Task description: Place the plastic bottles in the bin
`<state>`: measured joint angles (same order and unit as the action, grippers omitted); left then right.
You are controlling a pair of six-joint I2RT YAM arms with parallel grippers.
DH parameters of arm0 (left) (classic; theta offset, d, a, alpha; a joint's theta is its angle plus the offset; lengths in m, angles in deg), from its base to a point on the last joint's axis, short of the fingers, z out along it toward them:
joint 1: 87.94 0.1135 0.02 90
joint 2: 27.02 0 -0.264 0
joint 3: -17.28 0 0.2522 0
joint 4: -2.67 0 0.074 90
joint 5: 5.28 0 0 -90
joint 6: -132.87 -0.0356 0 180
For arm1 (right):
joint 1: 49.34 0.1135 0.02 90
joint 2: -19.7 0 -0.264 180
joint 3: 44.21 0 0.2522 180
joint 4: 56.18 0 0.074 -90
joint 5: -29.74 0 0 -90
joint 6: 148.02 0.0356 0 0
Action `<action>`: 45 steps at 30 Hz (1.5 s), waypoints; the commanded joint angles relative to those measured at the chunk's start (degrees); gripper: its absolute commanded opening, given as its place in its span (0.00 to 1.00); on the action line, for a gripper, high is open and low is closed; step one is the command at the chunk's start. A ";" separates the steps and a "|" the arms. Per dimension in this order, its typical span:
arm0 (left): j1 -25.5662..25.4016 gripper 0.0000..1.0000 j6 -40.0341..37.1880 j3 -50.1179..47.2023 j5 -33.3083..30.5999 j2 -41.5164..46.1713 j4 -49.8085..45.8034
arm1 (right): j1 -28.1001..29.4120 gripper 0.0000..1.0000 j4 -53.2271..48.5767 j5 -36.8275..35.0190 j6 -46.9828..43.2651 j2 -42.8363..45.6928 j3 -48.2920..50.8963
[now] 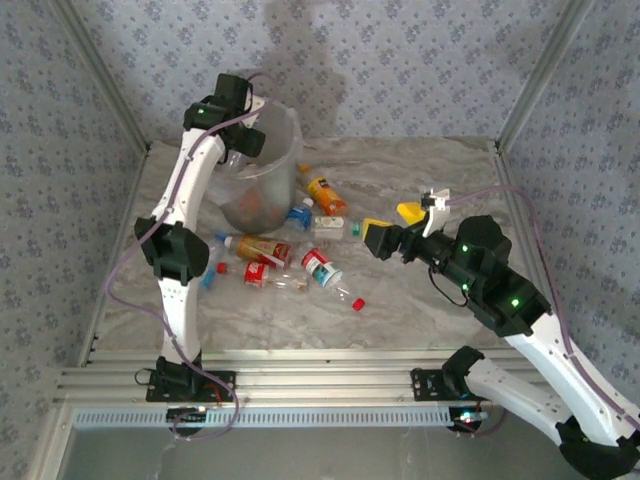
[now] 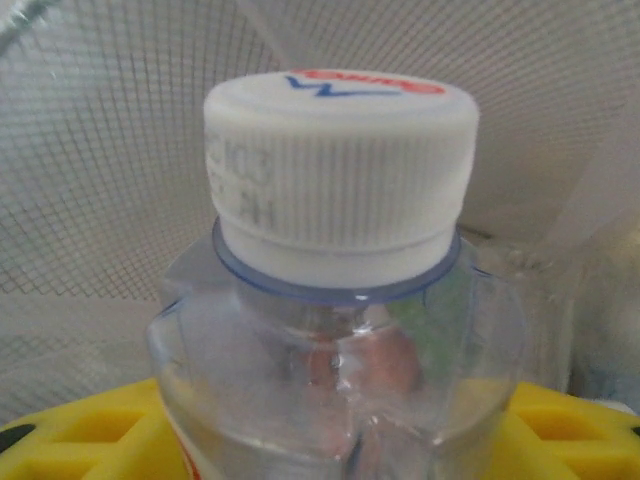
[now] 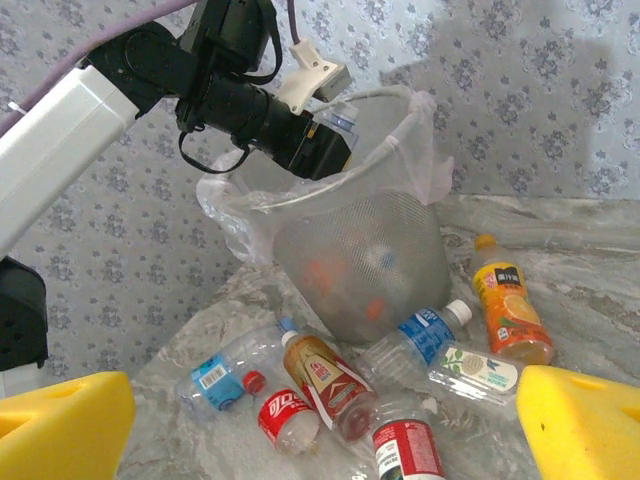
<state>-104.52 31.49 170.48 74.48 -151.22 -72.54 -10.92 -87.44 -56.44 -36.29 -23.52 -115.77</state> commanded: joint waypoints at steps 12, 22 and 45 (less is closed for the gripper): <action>-1.70 0.79 1.64 1.60 -3.19 3.79 -3.62 | 0.33 1.00 -3.19 -2.97 -0.95 -1.65 -0.92; -1.88 0.84 8.92 0.37 1.88 14.66 -3.24 | -2.06 0.94 -10.54 -1.85 -2.50 -7.24 -0.90; -4.81 1.00 35.94 -75.35 42.03 64.50 40.38 | -7.99 0.92 -22.64 0.19 -35.26 -44.93 -14.90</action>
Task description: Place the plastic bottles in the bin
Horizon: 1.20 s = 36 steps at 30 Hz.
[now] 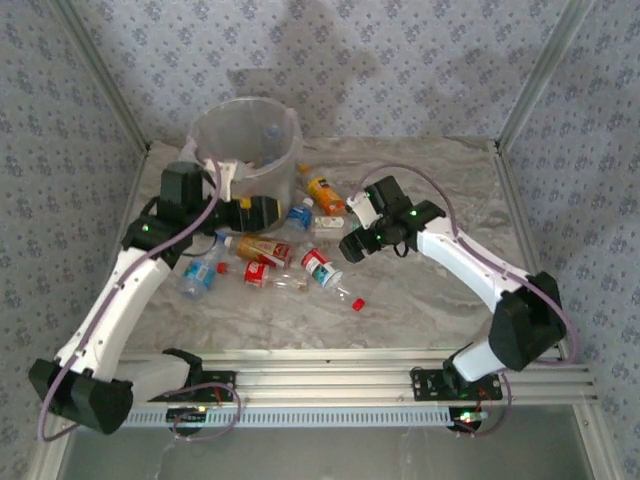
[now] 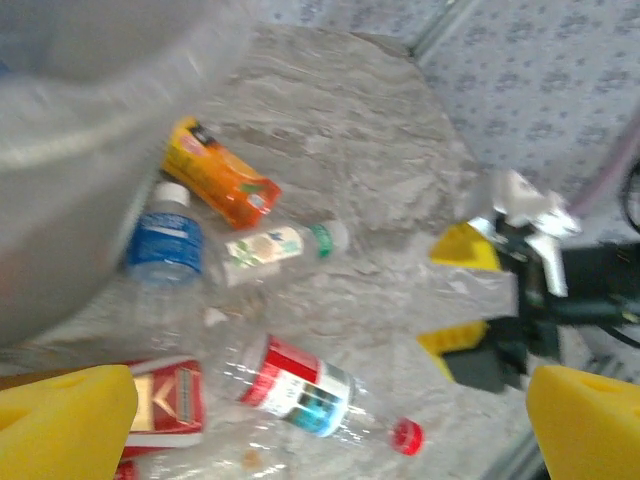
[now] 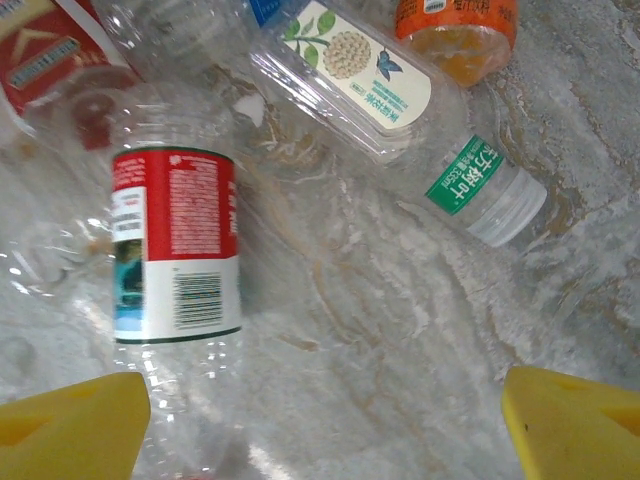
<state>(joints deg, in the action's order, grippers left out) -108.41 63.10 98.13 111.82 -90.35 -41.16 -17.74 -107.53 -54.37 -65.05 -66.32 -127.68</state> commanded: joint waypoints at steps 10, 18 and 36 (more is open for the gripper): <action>-3.43 1.00 6.05 -8.65 6.48 5.53 10.29 | -3.77 0.95 -1.57 -11.64 -13.24 -19.29 -10.81; -5.25 1.00 6.40 -9.34 5.87 4.80 11.17 | -3.86 0.95 -1.22 -11.30 -15.23 -27.36 -17.00; -7.18 1.00 6.40 -9.63 5.16 2.80 12.30 | -0.55 0.91 -4.78 -4.70 -16.59 -32.04 -19.74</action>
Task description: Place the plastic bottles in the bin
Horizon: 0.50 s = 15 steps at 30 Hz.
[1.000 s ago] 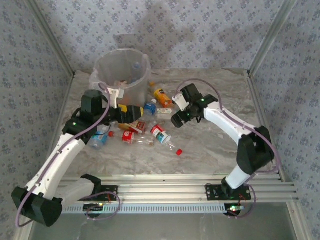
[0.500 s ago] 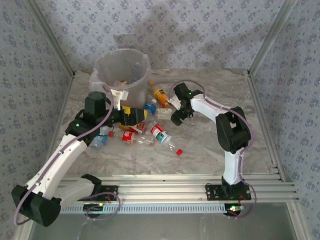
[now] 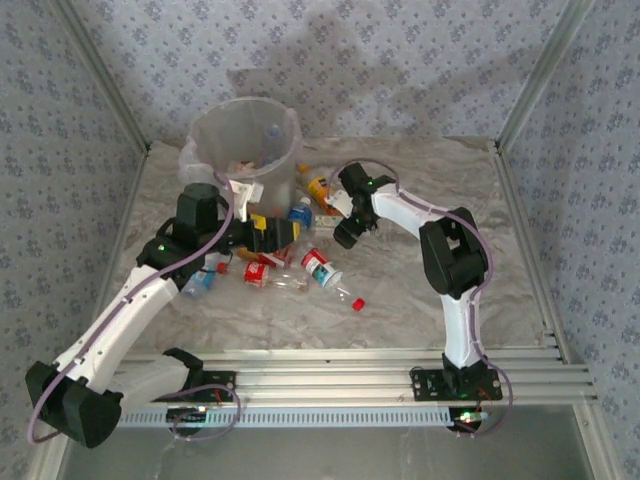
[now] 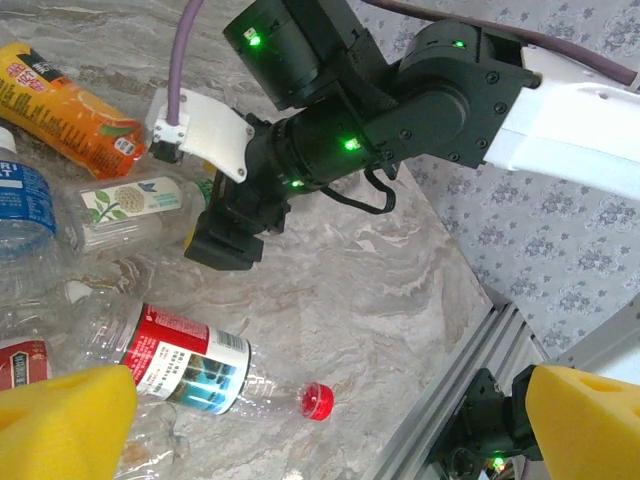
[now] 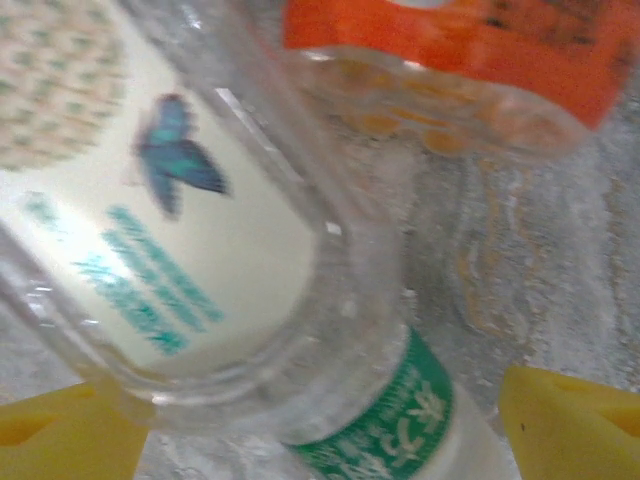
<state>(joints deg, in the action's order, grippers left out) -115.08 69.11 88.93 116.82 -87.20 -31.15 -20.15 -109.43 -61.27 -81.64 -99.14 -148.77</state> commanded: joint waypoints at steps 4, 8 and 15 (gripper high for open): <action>-0.59 1.00 0.30 -0.47 0.33 -0.64 2.45 | 2.85 0.90 -0.95 1.52 2.68 2.98 4.86; -0.63 1.00 0.13 -0.65 0.33 -0.55 2.39 | 3.98 0.86 0.58 0.33 5.15 5.71 9.22; -0.84 0.99 0.54 -1.38 0.42 -0.73 3.44 | 4.15 0.66 3.49 0.71 8.94 8.11 13.80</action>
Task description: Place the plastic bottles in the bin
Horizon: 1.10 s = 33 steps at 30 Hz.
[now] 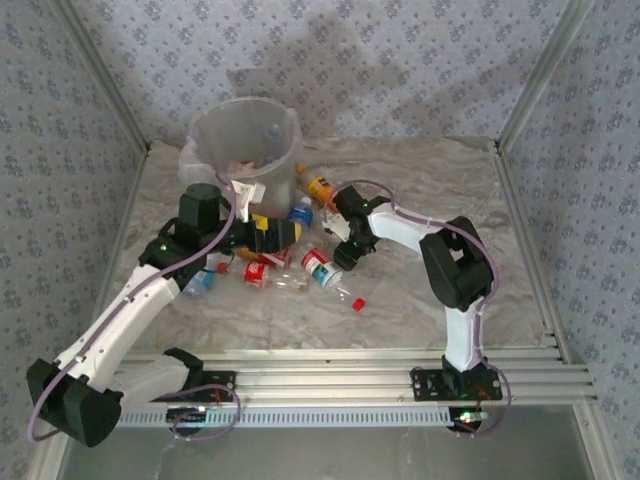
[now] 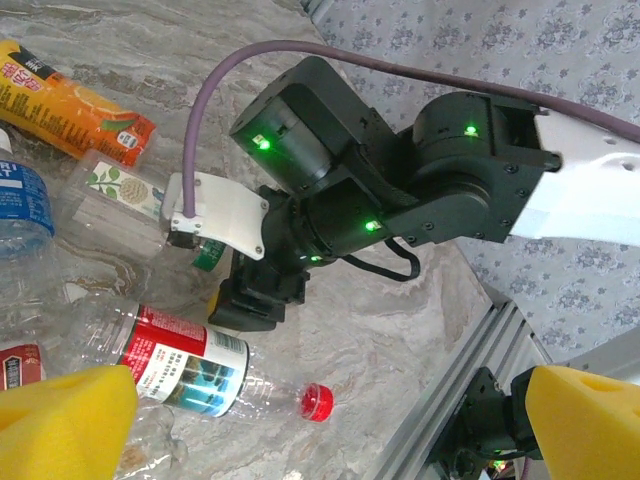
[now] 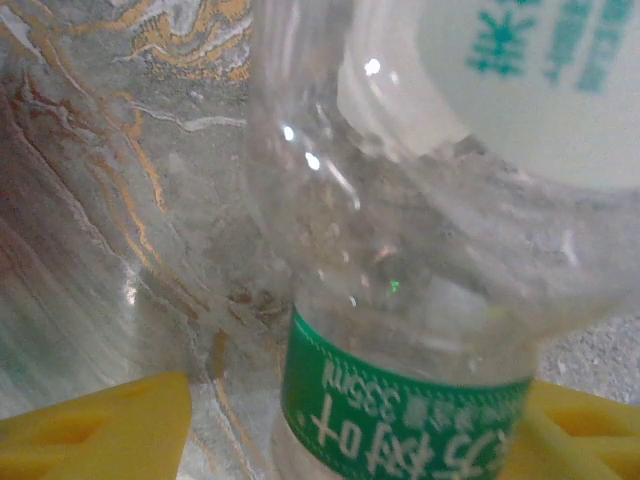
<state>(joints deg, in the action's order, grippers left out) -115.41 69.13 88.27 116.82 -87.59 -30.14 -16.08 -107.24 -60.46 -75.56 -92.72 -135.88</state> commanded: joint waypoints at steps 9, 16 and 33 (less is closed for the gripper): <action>-1.57 1.00 2.15 -1.76 -0.02 0.64 4.42 | -0.97 0.45 4.67 1.46 6.95 5.64 4.21; -3.04 1.00 7.79 -3.56 -0.99 -0.35 10.27 | -1.79 0.43 8.09 2.60 12.91 15.77 10.85; -8.14 1.00 28.76 -4.02 -5.91 -11.17 30.35 | 0.44 0.43 12.22 13.15 22.69 38.46 20.68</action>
<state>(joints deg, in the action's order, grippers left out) -122.99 94.09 82.90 111.66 -97.58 -5.46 -16.76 -96.64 -51.72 -56.18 -57.11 -116.40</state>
